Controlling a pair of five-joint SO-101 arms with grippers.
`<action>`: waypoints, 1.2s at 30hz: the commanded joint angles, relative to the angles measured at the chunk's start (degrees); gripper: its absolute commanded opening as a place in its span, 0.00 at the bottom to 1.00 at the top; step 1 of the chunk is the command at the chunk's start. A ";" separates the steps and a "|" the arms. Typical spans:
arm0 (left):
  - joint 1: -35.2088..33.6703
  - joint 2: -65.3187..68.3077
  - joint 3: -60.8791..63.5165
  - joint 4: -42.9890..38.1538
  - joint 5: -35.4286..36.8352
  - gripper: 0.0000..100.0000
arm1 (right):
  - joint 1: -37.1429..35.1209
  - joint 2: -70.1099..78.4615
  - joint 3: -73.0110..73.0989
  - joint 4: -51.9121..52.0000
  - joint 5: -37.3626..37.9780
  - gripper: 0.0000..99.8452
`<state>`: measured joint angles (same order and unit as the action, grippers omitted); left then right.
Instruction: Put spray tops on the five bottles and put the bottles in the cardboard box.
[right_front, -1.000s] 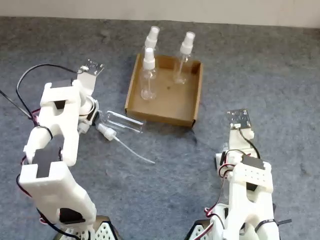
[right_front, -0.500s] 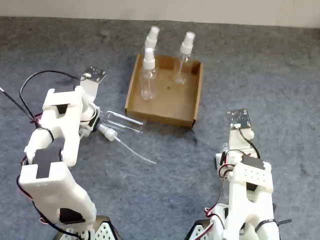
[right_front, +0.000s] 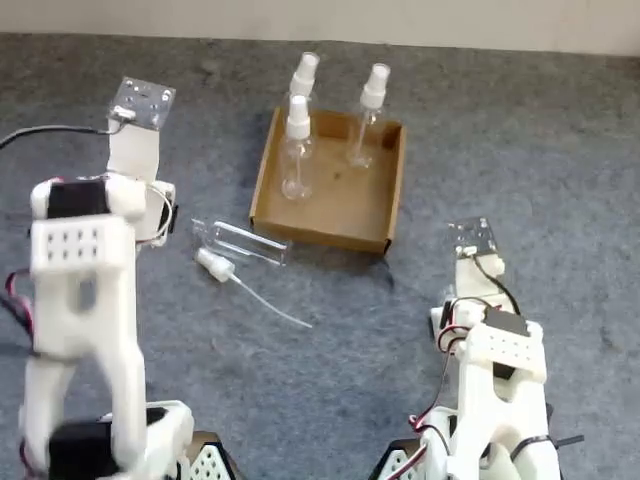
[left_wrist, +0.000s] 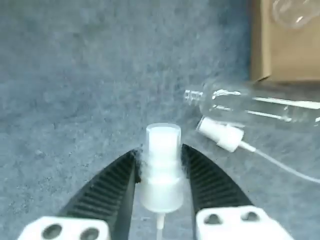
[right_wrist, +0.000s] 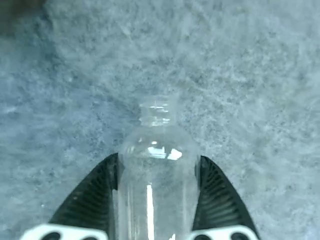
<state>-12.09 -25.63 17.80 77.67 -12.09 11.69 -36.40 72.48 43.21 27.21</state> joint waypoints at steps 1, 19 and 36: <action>3.65 -10.33 1.80 1.05 4.04 0.01 | 0.13 0.13 -7.16 5.67 2.20 0.00; 10.59 -24.92 30.73 -16.97 10.46 0.01 | 19.91 11.91 -30.64 3.38 13.54 0.00; 10.59 -24.48 32.75 -18.81 10.55 0.01 | 24.75 33.63 -46.64 7.60 13.89 0.23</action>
<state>-2.42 -49.10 50.68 60.09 -2.24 35.96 -2.46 29.32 47.96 40.57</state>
